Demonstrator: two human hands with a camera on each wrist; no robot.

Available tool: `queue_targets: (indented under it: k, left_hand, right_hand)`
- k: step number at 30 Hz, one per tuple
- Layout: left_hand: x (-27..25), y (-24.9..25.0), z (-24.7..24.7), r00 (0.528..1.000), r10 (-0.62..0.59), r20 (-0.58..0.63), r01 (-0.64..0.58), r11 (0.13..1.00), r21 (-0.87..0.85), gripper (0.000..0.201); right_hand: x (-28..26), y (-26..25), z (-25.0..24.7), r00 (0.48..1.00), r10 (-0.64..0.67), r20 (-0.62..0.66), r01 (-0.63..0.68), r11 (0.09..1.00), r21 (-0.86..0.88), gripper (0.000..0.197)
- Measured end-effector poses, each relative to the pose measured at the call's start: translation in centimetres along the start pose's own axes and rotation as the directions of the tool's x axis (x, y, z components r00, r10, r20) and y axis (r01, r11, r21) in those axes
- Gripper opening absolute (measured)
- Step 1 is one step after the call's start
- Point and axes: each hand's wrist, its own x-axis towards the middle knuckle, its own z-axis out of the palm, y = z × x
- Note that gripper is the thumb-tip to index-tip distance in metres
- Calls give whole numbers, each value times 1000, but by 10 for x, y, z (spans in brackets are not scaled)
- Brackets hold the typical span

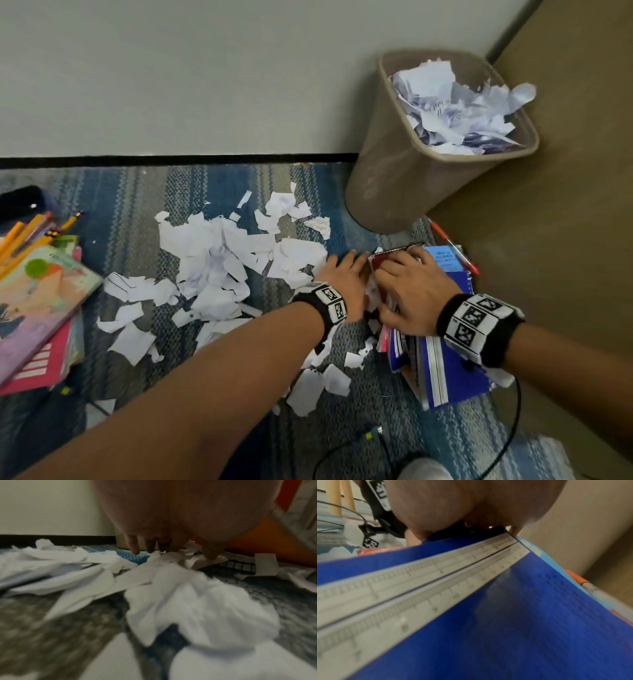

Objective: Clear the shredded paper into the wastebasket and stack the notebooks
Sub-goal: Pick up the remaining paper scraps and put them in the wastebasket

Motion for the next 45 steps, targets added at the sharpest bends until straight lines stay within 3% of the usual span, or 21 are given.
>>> queue_targets:
  k: [7,13,17,22,25,28,31,32,34,37,41,45]
  left_hand:
    - [22,3,0,998,47,34,-41,988,-150,79]
    - [32,15,-3,979,196,57,-180,960,-215,69]
    - [27,10,-2,972,224,-68,-232,957,-173,60]
    - [14,2,9,982,95,-161,-145,930,-338,23]
    - [2,-12,9,987,65,-150,-124,897,-424,21]
    - [-11,-36,0,982,148,-115,-168,967,-193,25]
    - [-26,-56,-16,993,-9,-115,24,992,125,28]
    - [-29,-57,-17,991,-28,-129,51,983,179,33]
    - [-30,-48,-18,986,47,-161,-14,979,201,37]
    - [-23,-9,-8,989,83,-123,-77,995,57,44]
    - [-11,39,4,990,-141,-19,126,934,-335,37]
    - [-3,34,-2,970,-244,-8,202,819,-538,21]
  right_hand:
    - [-11,4,5,1000,3,-5,-3,997,78,36]
    - [-5,6,11,1000,-12,3,12,996,89,40]
    - [-1,7,14,999,-9,54,3,995,96,44]
    - [-1,9,12,998,-15,64,8,994,107,41]
    - [-1,11,10,995,-14,95,3,993,120,37]
    - [-3,17,10,992,-25,123,5,987,158,41]
    - [-1,22,11,989,-21,144,-7,981,195,44]
    - [0,22,11,989,-19,146,-10,981,195,42]
    - [2,21,12,989,-10,147,-19,980,196,39]
    - [2,20,11,990,-1,143,-27,980,196,39]
    - [-2,21,9,993,9,117,-36,972,233,36]
    - [-1,23,9,990,-20,140,-16,968,250,36]
